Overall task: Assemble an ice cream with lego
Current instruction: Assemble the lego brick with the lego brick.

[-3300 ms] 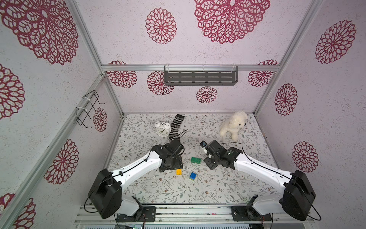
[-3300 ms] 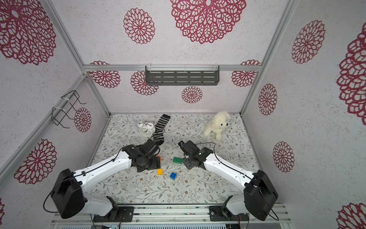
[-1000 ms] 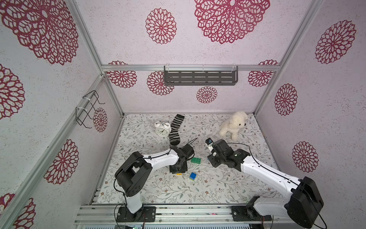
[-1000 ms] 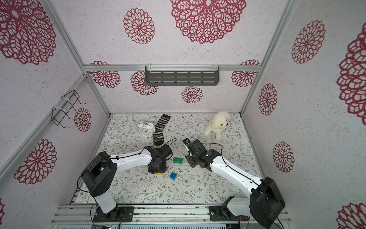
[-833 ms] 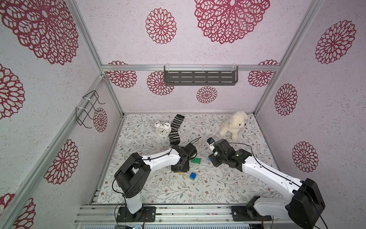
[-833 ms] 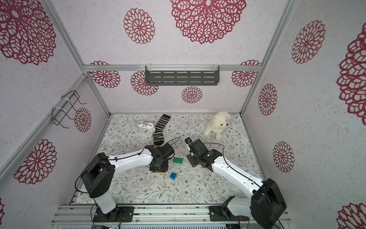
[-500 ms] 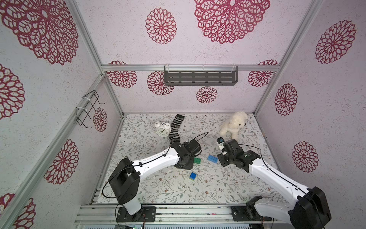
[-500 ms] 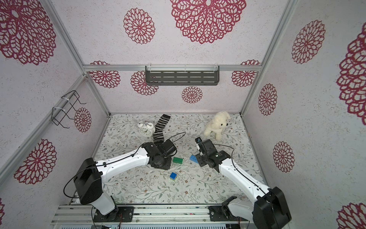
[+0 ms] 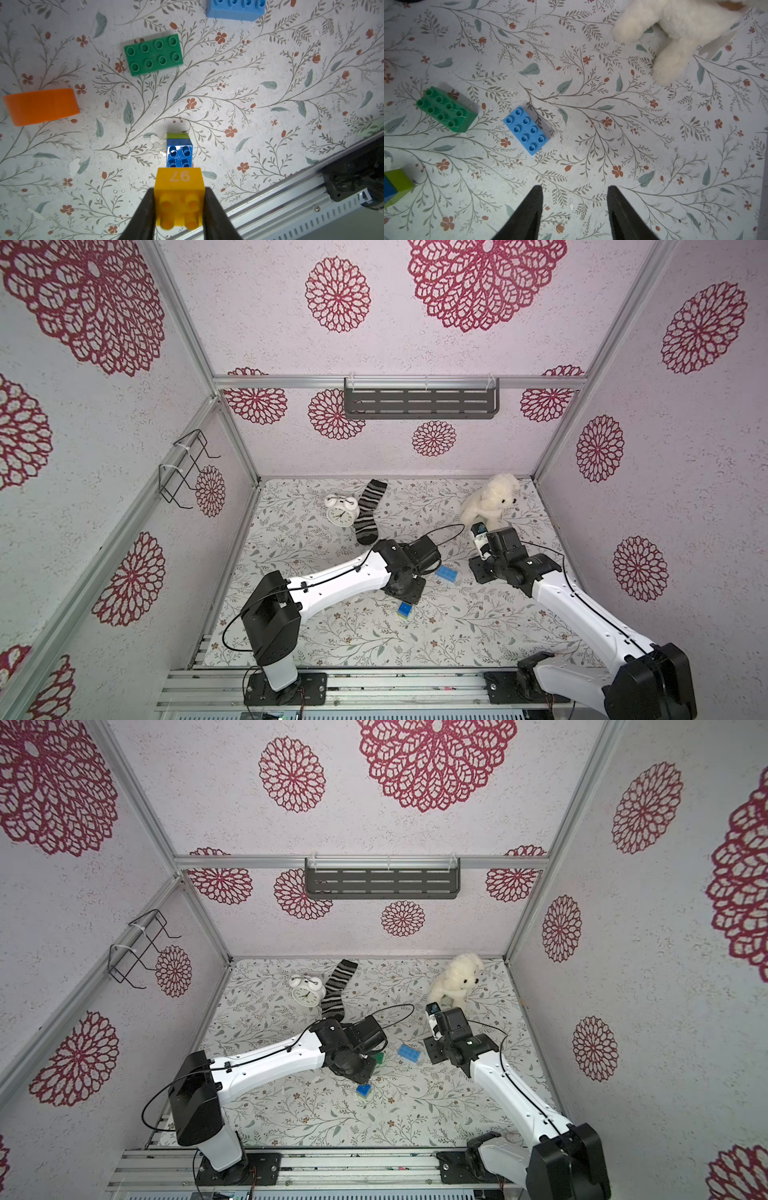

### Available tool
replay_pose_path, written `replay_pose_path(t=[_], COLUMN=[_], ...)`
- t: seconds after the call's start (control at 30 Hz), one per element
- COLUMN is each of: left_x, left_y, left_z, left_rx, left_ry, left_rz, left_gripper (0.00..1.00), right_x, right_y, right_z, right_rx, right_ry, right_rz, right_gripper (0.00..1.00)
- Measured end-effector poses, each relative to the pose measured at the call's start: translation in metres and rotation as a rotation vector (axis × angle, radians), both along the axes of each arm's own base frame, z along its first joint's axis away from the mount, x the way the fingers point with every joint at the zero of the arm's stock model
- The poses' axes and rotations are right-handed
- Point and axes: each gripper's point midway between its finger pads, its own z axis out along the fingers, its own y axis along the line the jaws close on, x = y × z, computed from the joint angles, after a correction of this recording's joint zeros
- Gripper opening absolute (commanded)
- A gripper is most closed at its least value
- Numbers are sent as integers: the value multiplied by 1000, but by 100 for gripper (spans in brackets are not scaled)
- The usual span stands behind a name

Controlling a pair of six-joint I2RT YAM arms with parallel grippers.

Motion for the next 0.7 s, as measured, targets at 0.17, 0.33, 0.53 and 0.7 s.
replay_pose_path(t=[0.17,0.33,0.53,0.7], left_x=[-7,-10,-10,-11], left_y=[-1,-2,-3,-1], left_z=[-16,-21,-22,-28], left_rx=[44,60,67,84], left_ry=[31,35,26,22], left_rz=[-40,-53,-58,-60], left_gripper=[24,24,24,24], right_x=[7,11,12,12], right_y=[-5,-7,-6,-6], right_z=[4,6,7,7], right_rx=[25,42,56,60], right_ry=[-19,-27,-31,-29], right_rz=[-24,-33,-29,-28], right_gripper=[54,54,54,54])
